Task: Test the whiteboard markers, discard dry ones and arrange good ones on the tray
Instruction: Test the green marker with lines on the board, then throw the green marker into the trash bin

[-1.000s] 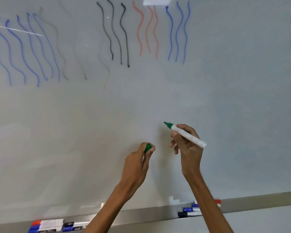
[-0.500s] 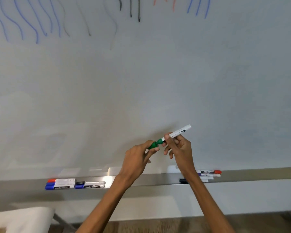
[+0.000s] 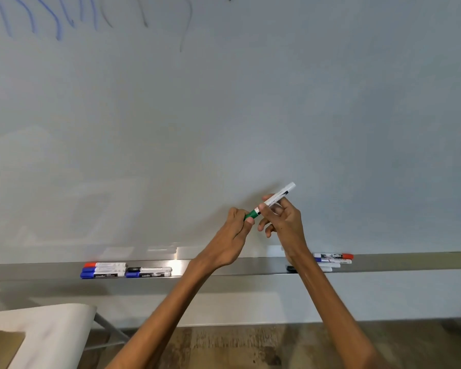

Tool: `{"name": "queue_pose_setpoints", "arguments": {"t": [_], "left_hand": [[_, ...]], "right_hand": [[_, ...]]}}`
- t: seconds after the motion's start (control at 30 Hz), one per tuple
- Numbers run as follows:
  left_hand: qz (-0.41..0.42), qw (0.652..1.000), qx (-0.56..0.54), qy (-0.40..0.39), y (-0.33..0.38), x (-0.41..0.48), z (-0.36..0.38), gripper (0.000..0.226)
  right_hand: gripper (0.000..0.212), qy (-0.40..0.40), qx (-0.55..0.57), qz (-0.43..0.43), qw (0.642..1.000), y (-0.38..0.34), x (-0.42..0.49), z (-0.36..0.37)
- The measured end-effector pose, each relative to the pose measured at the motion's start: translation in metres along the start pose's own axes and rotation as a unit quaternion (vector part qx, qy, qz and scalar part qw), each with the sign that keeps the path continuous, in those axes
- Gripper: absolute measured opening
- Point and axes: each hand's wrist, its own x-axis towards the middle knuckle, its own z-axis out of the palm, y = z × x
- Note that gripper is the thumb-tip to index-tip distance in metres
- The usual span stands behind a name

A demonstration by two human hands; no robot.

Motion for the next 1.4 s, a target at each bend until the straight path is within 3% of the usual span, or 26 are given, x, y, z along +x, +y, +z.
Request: {"name": "queue_pose_setpoints", "arguments": {"t": [0.13, 0.63, 0.9, 1.03, 1.27, 1.4], "left_hand": [[0.036, 0.999, 0.012, 0.030, -0.007, 0.002, -0.002, 0.024], [0.058, 0.988, 0.066, 0.127, -0.012, 0.006, 0.019, 0.014], [0.073, 0.990, 0.085, 0.088, -0.051, -0.001, 0.019, 0.020], [0.063, 0.991, 0.098, 0.065, -0.068, -0.002, 0.025, 0.026], [0.057, 0.997, 0.055, 0.014, -0.069, 0.006, 0.044, 0.019], [0.051, 0.997, 0.054, -0.014, -0.065, 0.011, 0.068, 0.018]], "right_hand": [[0.024, 0.006, 0.001, 0.000, 1.000, 0.000, 0.003, -0.003], [0.014, 0.095, 0.062, 0.059, 0.992, 0.012, 0.000, 0.017], [0.021, 0.113, 0.028, 0.110, 0.987, 0.037, -0.015, 0.018], [0.015, 0.112, 0.027, 0.144, 0.983, 0.046, -0.025, 0.008], [0.026, 0.177, 0.006, 0.200, 0.964, 0.054, -0.037, -0.045], [0.022, 0.199, -0.028, 0.195, 0.960, 0.059, -0.057, -0.075]]}}
